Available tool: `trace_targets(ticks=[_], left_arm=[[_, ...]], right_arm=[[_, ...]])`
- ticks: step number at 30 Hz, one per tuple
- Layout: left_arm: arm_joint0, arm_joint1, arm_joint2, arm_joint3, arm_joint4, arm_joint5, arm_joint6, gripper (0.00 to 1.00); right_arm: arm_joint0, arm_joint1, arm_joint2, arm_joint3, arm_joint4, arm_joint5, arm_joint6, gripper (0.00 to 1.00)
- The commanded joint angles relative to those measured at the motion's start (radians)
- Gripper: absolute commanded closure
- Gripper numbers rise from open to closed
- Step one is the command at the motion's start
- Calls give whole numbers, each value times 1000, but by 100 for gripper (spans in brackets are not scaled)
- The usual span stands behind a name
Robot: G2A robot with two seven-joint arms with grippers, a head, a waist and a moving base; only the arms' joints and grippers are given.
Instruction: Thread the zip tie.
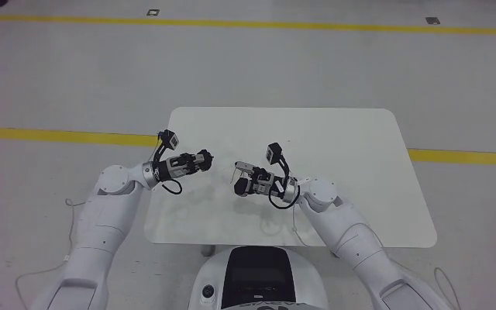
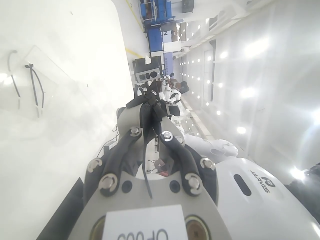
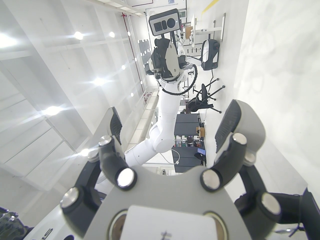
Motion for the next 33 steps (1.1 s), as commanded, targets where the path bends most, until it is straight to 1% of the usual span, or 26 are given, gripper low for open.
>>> trace_targets(ticks=[1,2,3,4,6,9,11,14,26,28,29,30,33], left_arm=[[0,0,0,0,0,0,0,100],[2,0,0,-2,-2,0,7,100],[8,-1,1,-15,-13,0,24,100],[17,-1,-1,-26,-37,0,19,100],[28,4,-16,-36,-70,0,1,100],[39,9,-23,-52,-74,0,-20,100],[43,10,-25,-56,-79,0,-28,100],[42,13,-21,-67,-99,0,-74,100],[43,13,-24,-67,-106,0,-80,100],[48,16,-24,-72,-82,1,-41,100],[46,19,-35,-63,-68,0,-20,100],[45,22,-40,-57,-61,0,-16,100],[39,31,-69,-25,-55,0,-28,100]], right_arm=[[0,0,0,0,0,0,0,0],[0,0,0,0,0,0,0,0],[0,0,0,0,0,0,0,0],[0,0,0,0,0,0,0,0],[0,0,0,0,0,0,0,0],[0,0,0,0,0,0,0,0],[0,0,0,0,0,0,0,0],[0,0,0,0,0,0,0,0],[0,0,0,0,0,0,0,0],[0,0,0,0,0,0,0,0],[0,0,0,0,0,0,0,0],[0,0,0,0,0,0,0,0],[0,0,0,0,0,0,0,0]])
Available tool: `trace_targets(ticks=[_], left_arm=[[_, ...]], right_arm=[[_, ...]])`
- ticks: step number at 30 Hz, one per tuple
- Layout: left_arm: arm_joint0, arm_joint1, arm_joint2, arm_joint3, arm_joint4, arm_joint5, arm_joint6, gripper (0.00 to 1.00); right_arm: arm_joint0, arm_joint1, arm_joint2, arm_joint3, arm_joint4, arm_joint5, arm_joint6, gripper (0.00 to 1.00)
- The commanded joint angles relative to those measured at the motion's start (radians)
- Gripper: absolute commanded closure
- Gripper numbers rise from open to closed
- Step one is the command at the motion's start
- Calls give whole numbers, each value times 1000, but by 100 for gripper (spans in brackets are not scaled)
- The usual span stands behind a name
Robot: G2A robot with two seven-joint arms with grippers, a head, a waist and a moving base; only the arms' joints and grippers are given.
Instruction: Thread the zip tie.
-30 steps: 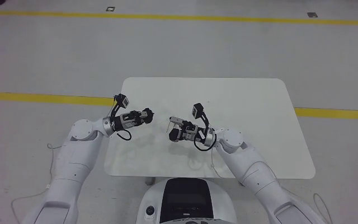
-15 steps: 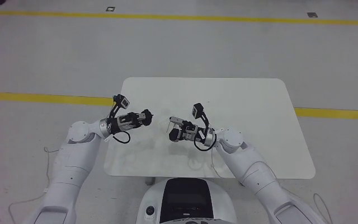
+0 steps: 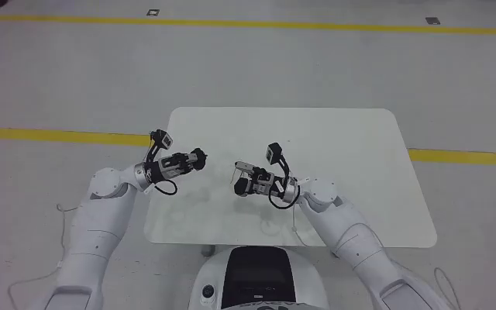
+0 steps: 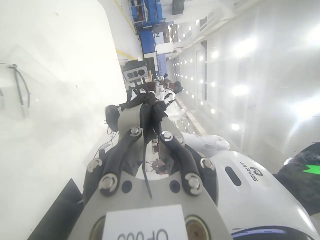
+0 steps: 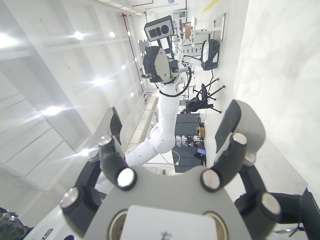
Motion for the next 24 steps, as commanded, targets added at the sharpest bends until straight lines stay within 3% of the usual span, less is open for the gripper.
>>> trace_targets(ticks=[1,7,11,13,24], left_arm=[[-4,6,-18,19,3,0,-16,100],[-15,19,-75,82,-30,0,-115,100],[-13,24,-69,97,-36,0,-116,100],[-17,27,-42,119,-18,0,-116,100],[-17,27,-42,119,-18,0,-116,100]], right_arm=[[0,0,0,0,0,0,0,0],[0,0,0,0,0,0,0,0],[0,0,0,0,0,0,0,0],[0,0,0,0,0,0,0,0],[0,0,0,0,0,0,0,0]])
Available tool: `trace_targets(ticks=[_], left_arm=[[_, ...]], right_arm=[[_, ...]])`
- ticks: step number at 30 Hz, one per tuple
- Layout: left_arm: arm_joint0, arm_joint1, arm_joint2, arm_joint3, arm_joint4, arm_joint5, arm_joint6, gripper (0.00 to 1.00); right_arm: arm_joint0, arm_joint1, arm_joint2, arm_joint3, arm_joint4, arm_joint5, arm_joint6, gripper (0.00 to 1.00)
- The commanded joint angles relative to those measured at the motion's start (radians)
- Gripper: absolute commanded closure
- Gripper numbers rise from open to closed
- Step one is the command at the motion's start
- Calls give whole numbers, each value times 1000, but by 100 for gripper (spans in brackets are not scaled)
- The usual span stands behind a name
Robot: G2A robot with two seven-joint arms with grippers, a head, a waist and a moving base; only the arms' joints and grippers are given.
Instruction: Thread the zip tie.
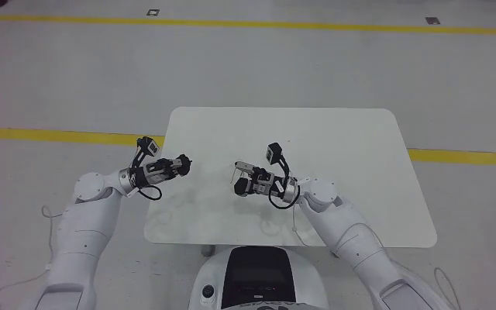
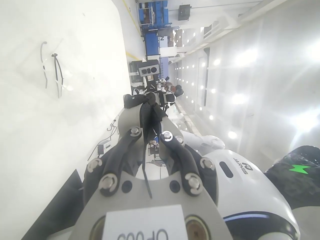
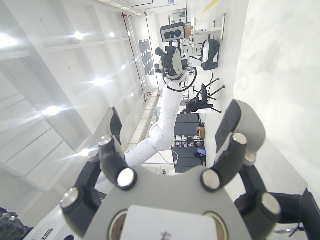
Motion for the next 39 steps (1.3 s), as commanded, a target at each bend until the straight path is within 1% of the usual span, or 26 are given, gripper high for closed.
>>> trace_targets(ticks=[1,14,15,18,19,20,22,23,25,26,28,29,39], left_arm=[[0,0,0,0,0,0,0,100],[0,0,0,0,0,0,0,100],[0,0,0,0,0,0,0,100],[0,0,0,0,0,0,0,100],[0,0,0,0,0,0,0,100],[0,0,0,0,0,0,0,100],[0,0,0,0,0,0,0,100],[0,0,0,0,0,0,0,100],[0,0,0,0,0,0,0,100],[0,0,0,0,0,0,0,100],[0,0,0,0,0,0,0,100],[0,0,0,0,0,0,0,100],[0,0,0,0,0,0,0,100]], right_arm=[[0,0,0,0,0,0,0,0],[0,0,0,0,0,0,0,0],[-1,1,1,-4,-11,4,-17,0],[-4,10,0,-74,-168,105,-168,0],[-11,15,1,-117,-238,176,-241,0],[-20,17,1,-159,-277,230,-286,0],[-37,22,3,-232,-330,332,-343,0],[-44,25,4,-275,-370,400,-384,0],[-51,26,-7,-334,-423,485,-422,0],[-52,26,-20,-359,-456,513,-438,0],[-50,24,-51,-351,-509,513,-456,0],[-41,20,-83,-334,-553,513,-450,0],[-41,20,-83,-334,-553,513,-450,0]])
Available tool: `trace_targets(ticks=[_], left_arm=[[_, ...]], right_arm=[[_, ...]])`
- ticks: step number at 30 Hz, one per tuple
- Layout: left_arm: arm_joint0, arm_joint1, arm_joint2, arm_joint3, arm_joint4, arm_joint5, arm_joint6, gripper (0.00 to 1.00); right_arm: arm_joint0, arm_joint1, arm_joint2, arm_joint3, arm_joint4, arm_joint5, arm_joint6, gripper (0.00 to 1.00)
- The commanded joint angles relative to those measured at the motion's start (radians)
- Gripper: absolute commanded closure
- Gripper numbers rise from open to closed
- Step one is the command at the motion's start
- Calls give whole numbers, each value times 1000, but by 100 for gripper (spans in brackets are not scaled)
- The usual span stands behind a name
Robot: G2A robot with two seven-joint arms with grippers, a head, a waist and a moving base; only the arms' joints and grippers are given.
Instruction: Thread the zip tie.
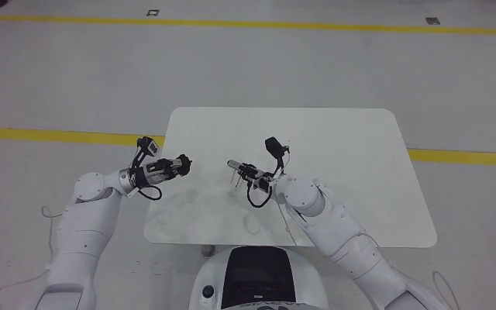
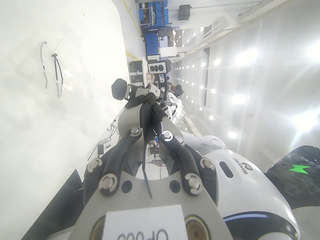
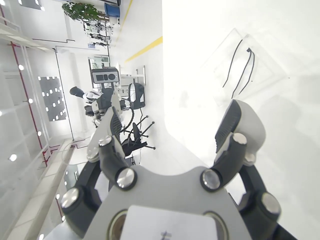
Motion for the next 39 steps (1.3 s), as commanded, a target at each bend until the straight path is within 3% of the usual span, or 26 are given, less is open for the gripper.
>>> trace_targets(ticks=[1,4,10,19,39], left_arm=[[0,0,0,0,0,0,0,100],[0,0,0,0,0,0,0,100],[0,0,0,0,0,0,0,100],[0,0,0,0,0,0,0,100],[0,0,0,0,0,0,0,100]], right_arm=[[-1,0,-1,0,-1,-1,0,0],[6,2,-14,-15,-50,0,20,0],[100,-20,-49,76,-153,0,98,0],[283,-125,-82,311,-284,0,299,0],[288,-129,-80,319,-289,0,304,0]])
